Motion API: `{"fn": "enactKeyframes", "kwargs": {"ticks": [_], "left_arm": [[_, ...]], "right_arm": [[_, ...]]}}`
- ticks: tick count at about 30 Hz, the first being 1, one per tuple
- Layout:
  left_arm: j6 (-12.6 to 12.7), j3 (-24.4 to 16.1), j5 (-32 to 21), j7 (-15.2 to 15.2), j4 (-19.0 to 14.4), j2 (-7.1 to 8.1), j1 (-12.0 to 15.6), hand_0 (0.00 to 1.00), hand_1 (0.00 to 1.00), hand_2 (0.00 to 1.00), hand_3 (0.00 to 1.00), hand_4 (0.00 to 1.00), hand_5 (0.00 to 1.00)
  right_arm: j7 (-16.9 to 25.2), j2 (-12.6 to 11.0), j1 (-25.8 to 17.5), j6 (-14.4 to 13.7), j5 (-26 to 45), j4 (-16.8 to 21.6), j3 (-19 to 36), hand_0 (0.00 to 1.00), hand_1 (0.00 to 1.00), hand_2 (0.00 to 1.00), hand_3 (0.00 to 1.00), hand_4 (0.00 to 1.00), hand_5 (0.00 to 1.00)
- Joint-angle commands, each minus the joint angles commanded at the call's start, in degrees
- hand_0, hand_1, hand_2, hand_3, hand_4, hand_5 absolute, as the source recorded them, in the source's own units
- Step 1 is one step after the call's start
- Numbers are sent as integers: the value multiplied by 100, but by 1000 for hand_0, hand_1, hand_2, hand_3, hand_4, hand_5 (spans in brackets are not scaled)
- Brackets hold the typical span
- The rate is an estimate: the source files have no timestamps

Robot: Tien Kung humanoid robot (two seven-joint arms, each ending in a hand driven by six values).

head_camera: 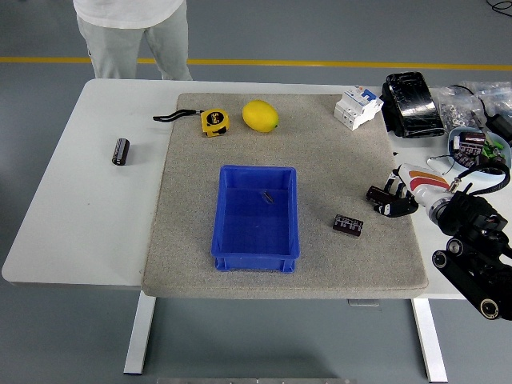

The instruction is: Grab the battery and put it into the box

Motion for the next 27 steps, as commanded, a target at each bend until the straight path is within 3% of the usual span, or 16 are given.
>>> {"fn": "enactKeyframes", "kwargs": {"ticks": [12,27], "left_arm": [[-24,-51,101,7,3,-11,15,603,569,615,690,737,706],[-23,17,38,-17,13,-5,-13,606,571,619,693,737,708]], "right_arm": [[-24,11,-93,82,917,132,220,333,274,340,438,905,2],[-74,15,-70,97,1496,175,339,327,271,338,435,904,2]]}}
